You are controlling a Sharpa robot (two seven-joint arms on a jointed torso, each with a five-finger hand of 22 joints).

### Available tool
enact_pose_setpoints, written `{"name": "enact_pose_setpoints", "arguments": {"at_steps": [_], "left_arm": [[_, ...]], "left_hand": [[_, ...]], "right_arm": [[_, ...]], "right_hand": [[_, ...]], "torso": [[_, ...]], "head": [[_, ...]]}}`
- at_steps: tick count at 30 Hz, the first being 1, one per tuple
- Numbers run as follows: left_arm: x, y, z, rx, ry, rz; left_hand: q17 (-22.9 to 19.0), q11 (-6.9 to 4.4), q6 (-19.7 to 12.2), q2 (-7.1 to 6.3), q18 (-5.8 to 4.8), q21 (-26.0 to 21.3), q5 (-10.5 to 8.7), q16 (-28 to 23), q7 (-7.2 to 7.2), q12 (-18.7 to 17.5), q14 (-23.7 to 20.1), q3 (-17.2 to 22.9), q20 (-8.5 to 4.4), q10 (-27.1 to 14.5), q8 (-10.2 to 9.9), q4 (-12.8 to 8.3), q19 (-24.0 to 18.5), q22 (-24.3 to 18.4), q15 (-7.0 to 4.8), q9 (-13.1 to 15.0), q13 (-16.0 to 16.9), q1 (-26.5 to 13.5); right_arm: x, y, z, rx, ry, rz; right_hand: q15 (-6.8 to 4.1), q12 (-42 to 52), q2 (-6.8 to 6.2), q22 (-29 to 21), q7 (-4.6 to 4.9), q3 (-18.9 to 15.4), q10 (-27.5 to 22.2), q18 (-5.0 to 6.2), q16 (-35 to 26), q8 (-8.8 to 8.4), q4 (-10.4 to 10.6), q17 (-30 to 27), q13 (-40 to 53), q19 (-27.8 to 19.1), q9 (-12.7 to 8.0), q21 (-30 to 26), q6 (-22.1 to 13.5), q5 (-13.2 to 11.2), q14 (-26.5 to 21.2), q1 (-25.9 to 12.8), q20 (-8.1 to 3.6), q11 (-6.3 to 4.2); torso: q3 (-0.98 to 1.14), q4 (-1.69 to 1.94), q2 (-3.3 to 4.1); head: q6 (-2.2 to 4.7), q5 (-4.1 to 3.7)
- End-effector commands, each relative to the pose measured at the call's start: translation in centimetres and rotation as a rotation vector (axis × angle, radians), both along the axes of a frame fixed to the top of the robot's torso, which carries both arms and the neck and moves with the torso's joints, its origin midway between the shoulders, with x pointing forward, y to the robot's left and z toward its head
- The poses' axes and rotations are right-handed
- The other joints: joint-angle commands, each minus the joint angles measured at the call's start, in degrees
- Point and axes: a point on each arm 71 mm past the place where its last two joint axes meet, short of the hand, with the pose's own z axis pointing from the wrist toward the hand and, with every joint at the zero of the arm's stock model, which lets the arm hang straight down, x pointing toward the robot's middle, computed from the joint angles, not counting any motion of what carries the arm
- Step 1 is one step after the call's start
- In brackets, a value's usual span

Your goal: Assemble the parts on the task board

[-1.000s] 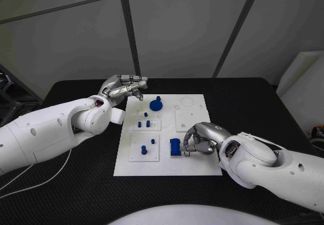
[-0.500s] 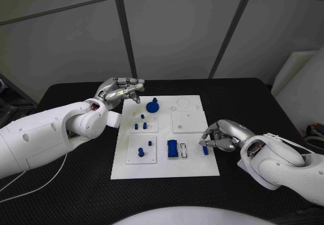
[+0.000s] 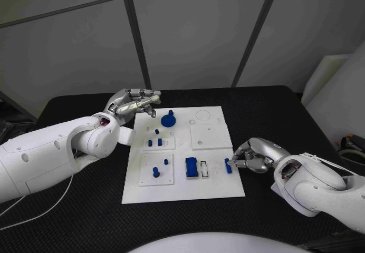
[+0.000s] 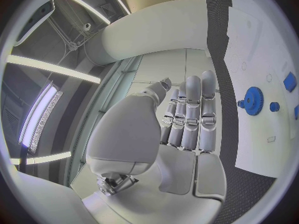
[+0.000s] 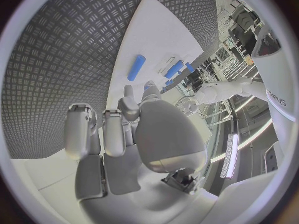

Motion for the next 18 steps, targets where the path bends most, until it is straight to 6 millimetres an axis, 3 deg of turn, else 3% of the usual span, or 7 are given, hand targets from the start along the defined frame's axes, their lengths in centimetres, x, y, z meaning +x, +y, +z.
{"name": "enact_pose_setpoints", "arguments": {"at_steps": [1, 9, 18], "left_arm": [[0.0, -0.1, 0.1, -0.001, -0.004, -0.008], [-0.1, -0.2, 0.0, 0.000, 0.000, -0.011], [0.0, -0.2, 0.0, 0.000, 0.001, -0.010]], "left_hand": [[-0.09, 0.11, -0.46, 0.09, -0.57, -0.37, -0.13, 0.05, 0.09, 0.27, -0.30, -0.20, 0.34, -0.40, 0.36, -0.22, -0.09, -0.10, 0.06, 0.03, 0.05, 0.49], [-0.08, 0.13, -0.53, 0.15, -0.56, -0.30, -0.13, 0.11, 0.11, 0.35, -0.27, -0.22, 0.34, -0.50, 0.42, -0.25, 0.08, -0.09, 0.06, 0.03, 0.05, 0.60], [-0.08, 0.14, -0.55, 0.16, -0.56, -0.27, -0.13, 0.13, 0.12, 0.37, -0.26, -0.24, 0.34, -0.52, 0.43, -0.25, 0.14, -0.08, 0.06, 0.03, 0.05, 0.60]], "right_arm": [[-0.2, 0.1, -0.6, -0.038, 0.037, -0.014], [-0.6, 0.8, -1.9, -0.052, 0.089, -0.009], [-0.4, 1.3, -2.3, -0.073, 0.079, -0.010]], "right_hand": [[-0.03, 0.09, -0.06, 2.90, 0.03, -0.56, 0.36, -0.14, 0.30, -0.24, 0.05, 3.80, 0.03, 0.34, -0.10, 0.26, 0.40, 0.17, 3.84, -0.65, 0.08, -0.09], [-0.08, 3.80, -0.34, 4.37, -0.05, -1.26, 1.88, -0.49, 1.66, -0.69, -0.09, 5.91, 2.95, 1.08, -0.37, 1.34, 0.79, 0.31, 4.26, -1.11, 0.03, -0.16], [-0.10, 4.78, -0.25, 4.69, -0.09, -1.36, 2.23, -0.56, 2.02, -0.92, -0.24, 6.42, 3.76, 1.23, -0.51, 1.58, 1.03, 0.54, 4.35, -0.83, 0.01, -0.19]], "torso": [[0.02, 0.07, 0.00], [-0.03, -0.08, 0.07], [-0.05, 0.04, 0.02]], "head": [[-0.21, -0.02], [-0.31, 0.14], [-0.42, 0.17]]}}
